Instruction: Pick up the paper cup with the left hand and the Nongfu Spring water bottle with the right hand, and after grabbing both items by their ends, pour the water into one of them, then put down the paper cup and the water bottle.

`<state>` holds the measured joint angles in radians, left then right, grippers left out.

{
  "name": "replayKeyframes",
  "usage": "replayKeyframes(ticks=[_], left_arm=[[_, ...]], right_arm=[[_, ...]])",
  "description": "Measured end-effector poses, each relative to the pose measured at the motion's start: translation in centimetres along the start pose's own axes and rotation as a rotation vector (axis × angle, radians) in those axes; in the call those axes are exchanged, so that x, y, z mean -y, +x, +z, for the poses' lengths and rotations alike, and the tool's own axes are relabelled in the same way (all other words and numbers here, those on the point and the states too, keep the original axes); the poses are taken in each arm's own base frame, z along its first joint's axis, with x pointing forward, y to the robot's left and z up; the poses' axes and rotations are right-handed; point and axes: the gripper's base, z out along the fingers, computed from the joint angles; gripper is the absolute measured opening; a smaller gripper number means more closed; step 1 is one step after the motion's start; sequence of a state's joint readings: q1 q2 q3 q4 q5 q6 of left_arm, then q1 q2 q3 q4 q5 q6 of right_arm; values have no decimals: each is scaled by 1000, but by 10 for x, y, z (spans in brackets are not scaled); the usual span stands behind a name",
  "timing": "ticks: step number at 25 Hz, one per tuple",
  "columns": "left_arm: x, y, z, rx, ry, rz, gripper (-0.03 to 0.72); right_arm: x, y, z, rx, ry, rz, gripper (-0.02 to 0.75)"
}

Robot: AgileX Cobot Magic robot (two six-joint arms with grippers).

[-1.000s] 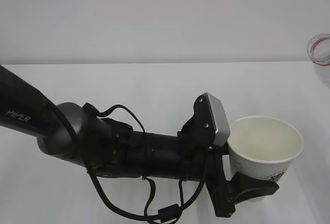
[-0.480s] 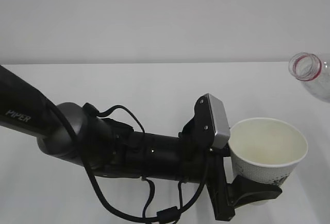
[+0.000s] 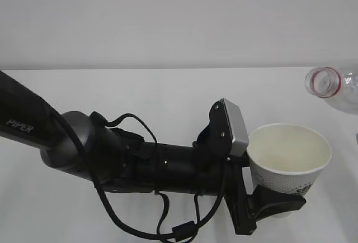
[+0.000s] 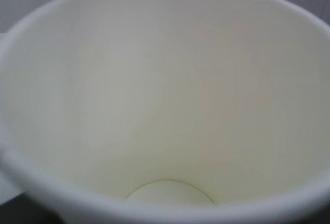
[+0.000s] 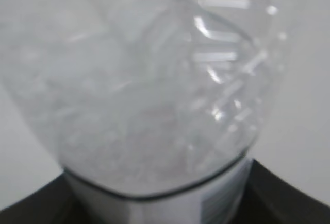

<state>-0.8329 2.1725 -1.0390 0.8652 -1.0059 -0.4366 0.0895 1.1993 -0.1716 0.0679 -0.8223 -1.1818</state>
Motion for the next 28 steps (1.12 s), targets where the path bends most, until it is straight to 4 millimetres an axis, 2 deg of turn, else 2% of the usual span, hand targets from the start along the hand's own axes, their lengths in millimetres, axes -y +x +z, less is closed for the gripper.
replayKeyframes(ticks=[8, 28], left_arm=[[0, 0, 0, 2, -4, -3, 544], [0, 0, 0, 2, -4, -3, 544]], right_arm=[[-6, 2, -6, 12, 0, -35, 440], [-5, 3, -6, -2, 5, -155, 440]])
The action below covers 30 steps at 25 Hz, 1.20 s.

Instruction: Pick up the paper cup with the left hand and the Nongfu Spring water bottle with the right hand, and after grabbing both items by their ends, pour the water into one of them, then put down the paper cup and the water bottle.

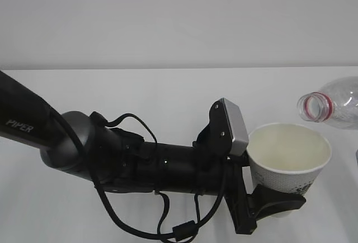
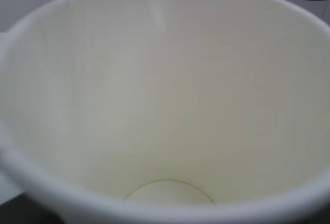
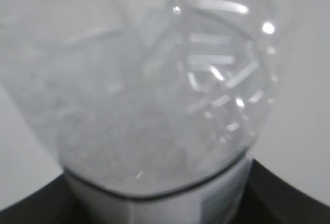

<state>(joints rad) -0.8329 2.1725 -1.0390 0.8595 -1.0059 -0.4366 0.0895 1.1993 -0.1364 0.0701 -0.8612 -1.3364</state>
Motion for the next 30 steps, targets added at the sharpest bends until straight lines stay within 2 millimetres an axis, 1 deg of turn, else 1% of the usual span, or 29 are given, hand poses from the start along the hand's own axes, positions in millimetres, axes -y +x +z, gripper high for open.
replayKeyframes(ticks=[8, 13, 25, 30], left_arm=[[0, 0, 0, 0, 0, 0, 544], [0, 0, 0, 0, 0, 0, 544], [0, 0, 0, 0, 0, 0, 544], [0, 0, 0, 0, 0, 0, 544]], right_arm=[[0, 0, 0, 0, 1, -27, 440], [4, -1, 0, 8, 45, -40, 440], [3, 0, -2, 8, 52, -100, 440], [6, -1, -2, 13, 84, -104, 440]])
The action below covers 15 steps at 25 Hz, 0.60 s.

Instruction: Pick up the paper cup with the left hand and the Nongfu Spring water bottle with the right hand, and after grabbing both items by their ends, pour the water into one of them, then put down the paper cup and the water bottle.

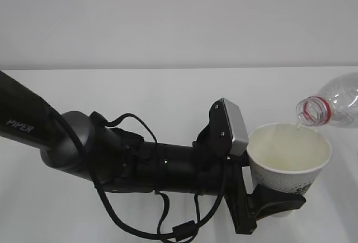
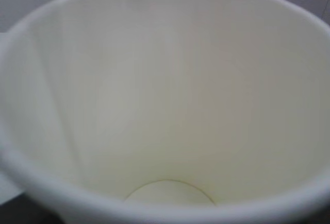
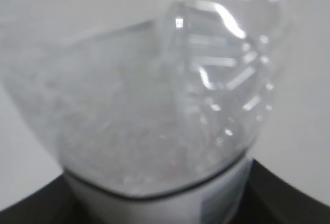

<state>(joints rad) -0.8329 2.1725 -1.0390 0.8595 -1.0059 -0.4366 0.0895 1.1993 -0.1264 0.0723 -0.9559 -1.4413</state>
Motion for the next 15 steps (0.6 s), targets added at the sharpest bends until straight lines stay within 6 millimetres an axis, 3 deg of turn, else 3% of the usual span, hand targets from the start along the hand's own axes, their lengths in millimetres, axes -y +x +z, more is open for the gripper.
replayKeyframes(ticks=[15], left_arm=[[0, 0, 0, 0, 0, 0, 543]], right_arm=[[0, 0, 0, 0, 4, -9, 440]])
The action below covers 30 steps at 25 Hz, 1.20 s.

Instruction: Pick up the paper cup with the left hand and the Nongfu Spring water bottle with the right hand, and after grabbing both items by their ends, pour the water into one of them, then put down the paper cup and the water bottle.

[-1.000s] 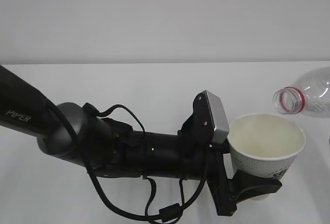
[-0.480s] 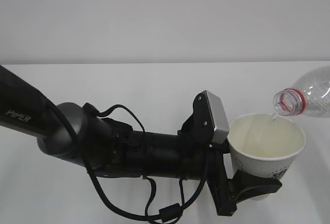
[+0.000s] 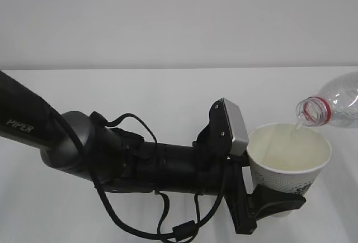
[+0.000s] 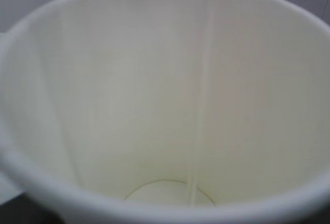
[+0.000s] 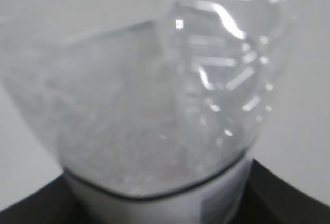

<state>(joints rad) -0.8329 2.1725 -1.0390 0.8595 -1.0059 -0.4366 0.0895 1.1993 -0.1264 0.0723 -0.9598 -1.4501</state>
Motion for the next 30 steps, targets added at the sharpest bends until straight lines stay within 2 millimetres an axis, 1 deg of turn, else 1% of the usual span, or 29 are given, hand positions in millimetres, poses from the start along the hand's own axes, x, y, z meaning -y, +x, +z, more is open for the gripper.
replayKeyframes(ticks=[30], left_arm=[[0, 0, 0, 0, 0, 0, 543]], right_arm=[[1, 0, 0, 1, 7, -6, 440]])
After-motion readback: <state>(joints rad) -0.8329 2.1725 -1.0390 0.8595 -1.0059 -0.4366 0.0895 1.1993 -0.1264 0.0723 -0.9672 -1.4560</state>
